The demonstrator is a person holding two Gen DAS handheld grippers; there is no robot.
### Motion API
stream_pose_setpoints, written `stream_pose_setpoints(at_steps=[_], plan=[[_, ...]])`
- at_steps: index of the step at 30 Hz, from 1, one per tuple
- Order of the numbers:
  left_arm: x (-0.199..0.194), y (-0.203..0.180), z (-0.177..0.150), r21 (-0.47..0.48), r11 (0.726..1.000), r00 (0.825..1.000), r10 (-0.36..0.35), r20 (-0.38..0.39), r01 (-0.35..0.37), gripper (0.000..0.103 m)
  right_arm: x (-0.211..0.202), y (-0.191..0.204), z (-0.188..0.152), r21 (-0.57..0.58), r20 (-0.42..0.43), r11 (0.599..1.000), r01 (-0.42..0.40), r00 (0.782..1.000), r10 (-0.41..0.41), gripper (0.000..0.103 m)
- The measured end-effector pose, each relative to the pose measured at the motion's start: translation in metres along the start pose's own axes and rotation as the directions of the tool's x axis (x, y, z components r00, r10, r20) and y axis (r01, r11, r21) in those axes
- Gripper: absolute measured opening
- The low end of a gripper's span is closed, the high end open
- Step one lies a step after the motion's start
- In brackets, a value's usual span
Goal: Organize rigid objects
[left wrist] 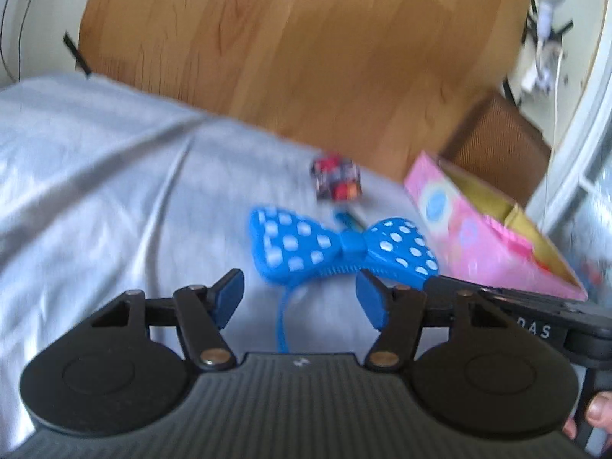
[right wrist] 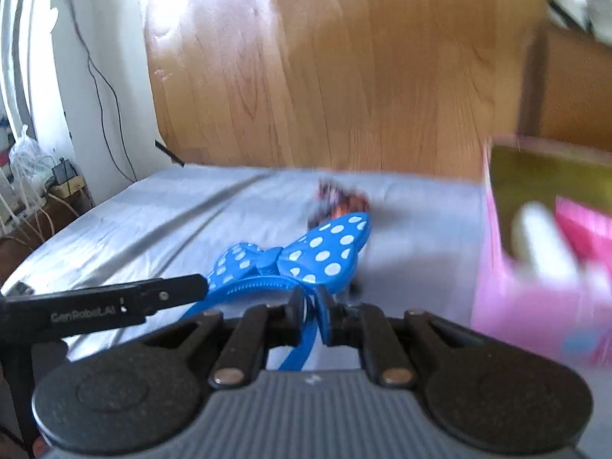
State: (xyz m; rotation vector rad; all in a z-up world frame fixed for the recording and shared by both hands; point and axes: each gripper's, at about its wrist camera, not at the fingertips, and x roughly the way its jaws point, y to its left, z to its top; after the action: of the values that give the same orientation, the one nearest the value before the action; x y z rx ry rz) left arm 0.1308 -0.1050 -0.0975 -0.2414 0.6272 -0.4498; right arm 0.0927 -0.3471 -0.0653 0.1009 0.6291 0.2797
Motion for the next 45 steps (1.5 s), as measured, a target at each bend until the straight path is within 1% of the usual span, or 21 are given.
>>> stream_pose_setpoints(at_steps=[1, 2, 4, 6, 8, 10, 12, 15, 18, 20, 21, 22, 26, 27, 30, 32, 33, 38, 42, 43, 45], plan=[[0.001, -0.001, -0.005, 0.016, 1.0, 1.0, 0.015, -0.019, -0.014, 0.065, -0.001, -0.001, -0.007, 0.023, -0.012, 1.0, -0.011, 1.0, 0.011, 0.008], [-0.004, -0.005, -0.009, 0.057, 0.998, 0.999, 0.04, -0.005, -0.04, 0.063, -0.002, -0.002, -0.012, 0.031, -0.015, 0.999, -0.016, 1.0, 0.016, 0.008], [-0.01, -0.013, -0.017, 0.135, 0.987, 0.997, 0.083, -0.003, -0.081, 0.062, -0.001, -0.001, -0.017, 0.017, -0.009, 1.0, -0.005, 1.0, 0.005, 0.009], [-0.014, -0.018, -0.022, 0.176, 0.979, 0.994, 0.107, -0.011, -0.104, 0.062, -0.002, 0.0, -0.023, 0.0, -0.004, 1.0, 0.012, 1.0, -0.012, 0.013], [-0.017, -0.019, -0.024, 0.191, 0.974, 0.992, 0.126, -0.012, -0.121, 0.062, -0.001, 0.0, -0.031, 0.007, -0.005, 1.0, 0.016, 1.0, -0.016, 0.02], [-0.02, -0.018, -0.025, 0.195, 0.972, 0.991, 0.137, -0.012, -0.132, 0.06, -0.007, -0.002, -0.036, 0.016, 0.001, 1.0, 0.008, 1.0, -0.008, 0.035], [-0.024, -0.019, -0.027, 0.204, 0.968, 0.989, 0.149, -0.012, -0.143, 0.058, -0.014, -0.001, -0.042, 0.006, 0.005, 1.0, 0.01, 1.0, -0.01, 0.045], [-0.025, -0.021, -0.03, 0.218, 0.963, 0.986, 0.166, -0.012, -0.159, 0.057, -0.019, 0.002, -0.05, -0.005, 0.002, 1.0, 0.012, 1.0, -0.012, 0.049], [-0.023, -0.026, -0.031, 0.235, 0.954, 0.982, 0.191, -0.005, -0.184, 0.055, -0.021, 0.002, -0.053, -0.001, -0.007, 1.0, 0.014, 1.0, -0.014, 0.058], [-0.022, -0.028, -0.033, 0.247, 0.948, 0.978, 0.207, 0.005, -0.202, 0.05, -0.022, 0.001, -0.053, 0.003, -0.013, 1.0, 0.019, 1.0, -0.019, 0.062], [-0.021, -0.029, -0.033, 0.25, 0.945, 0.977, 0.215, 0.011, -0.211, 0.049, -0.021, 0.001, -0.052, 0.004, -0.017, 1.0, 0.018, 1.0, -0.018, 0.067], [-0.021, -0.029, -0.034, 0.253, 0.942, 0.975, 0.222, 0.018, -0.219, 0.047, -0.021, 0.001, -0.053, 0.004, -0.02, 1.0, 0.019, 1.0, -0.019, 0.077], [-0.018, -0.031, -0.035, 0.265, 0.934, 0.97, 0.239, 0.035, -0.24, 0.043, -0.018, 0.005, -0.055, -0.032, -0.021, 0.999, 0.027, 0.999, -0.028, 0.085], [-0.018, -0.032, -0.035, 0.267, 0.932, 0.969, 0.243, 0.037, -0.244, 0.043, -0.016, 0.005, -0.056, -0.032, -0.027, 0.999, 0.027, 0.999, -0.028, 0.091], [-0.017, -0.034, -0.036, 0.27, 0.93, 0.968, 0.248, 0.041, -0.25, 0.043, -0.014, 0.003, -0.058, -0.019, -0.028, 1.0, 0.016, 0.999, -0.017, 0.094], [-0.018, -0.034, -0.036, 0.27, 0.93, 0.968, 0.247, 0.041, -0.248, 0.043, -0.014, 0.001, -0.058, -0.013, -0.029, 1.0, -0.001, 1.0, 0.001, 0.098], [-0.018, -0.033, -0.036, 0.269, 0.931, 0.968, 0.246, 0.041, -0.248, 0.043, -0.014, 0.001, -0.058, -0.01, -0.031, 1.0, -0.011, 0.999, 0.01, 0.103], [-0.018, -0.033, -0.035, 0.268, 0.932, 0.969, 0.243, 0.04, -0.245, 0.043, -0.015, -0.002, -0.058, 0.01, -0.025, 0.999, -0.04, 0.999, 0.04, 0.103], [-0.018, -0.033, -0.035, 0.267, 0.932, 0.969, 0.242, 0.04, -0.244, 0.044, -0.019, -0.018, -0.06, 0.117, 0.022, 0.987, -0.11, 0.994, 0.108, 0.103], [-0.018, -0.033, -0.035, 0.265, 0.934, 0.971, 0.237, 0.038, -0.238, 0.046, -0.019, -0.02, -0.061, 0.132, 0.028, 0.984, -0.12, 0.993, 0.117, 0.103], [-0.018, -0.032, -0.035, 0.258, 0.944, 0.978, 0.205, 0.026, -0.204, 0.057, -0.019, -0.02, -0.06, 0.141, 0.032, 0.982, -0.125, 0.992, 0.122, 0.103]])
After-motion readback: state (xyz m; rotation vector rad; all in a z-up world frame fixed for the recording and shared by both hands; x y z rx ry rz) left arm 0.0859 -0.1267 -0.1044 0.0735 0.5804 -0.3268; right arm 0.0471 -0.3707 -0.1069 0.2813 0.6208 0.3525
